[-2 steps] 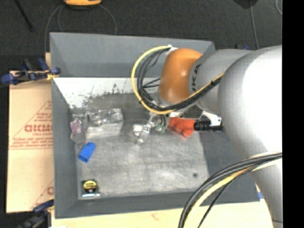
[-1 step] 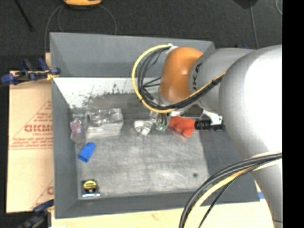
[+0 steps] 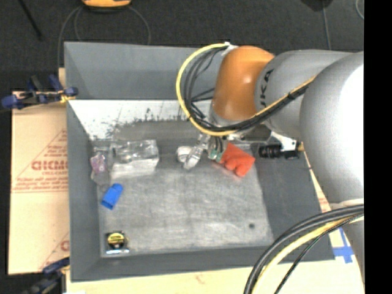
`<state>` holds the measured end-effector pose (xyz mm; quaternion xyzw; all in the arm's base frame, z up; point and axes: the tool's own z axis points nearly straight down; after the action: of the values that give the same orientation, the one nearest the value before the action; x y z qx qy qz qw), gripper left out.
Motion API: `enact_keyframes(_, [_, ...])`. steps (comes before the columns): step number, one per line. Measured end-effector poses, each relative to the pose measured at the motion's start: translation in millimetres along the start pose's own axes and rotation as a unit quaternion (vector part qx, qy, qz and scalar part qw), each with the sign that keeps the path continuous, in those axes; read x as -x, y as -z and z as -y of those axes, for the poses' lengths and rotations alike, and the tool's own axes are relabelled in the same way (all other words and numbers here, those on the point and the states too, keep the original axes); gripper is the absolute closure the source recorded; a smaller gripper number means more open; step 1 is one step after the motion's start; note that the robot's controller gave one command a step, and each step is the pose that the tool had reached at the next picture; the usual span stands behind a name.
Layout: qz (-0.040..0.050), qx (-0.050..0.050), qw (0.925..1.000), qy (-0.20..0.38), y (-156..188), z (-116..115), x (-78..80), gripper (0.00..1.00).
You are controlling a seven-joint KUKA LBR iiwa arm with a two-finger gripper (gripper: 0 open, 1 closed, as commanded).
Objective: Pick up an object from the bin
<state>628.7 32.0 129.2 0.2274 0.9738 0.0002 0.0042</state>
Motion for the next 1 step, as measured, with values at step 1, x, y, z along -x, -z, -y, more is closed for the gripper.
enact_keyframes(1, [-0.0014,0.001,0.9979,-0.064,49.3,-35.8,-11.3,1.0])
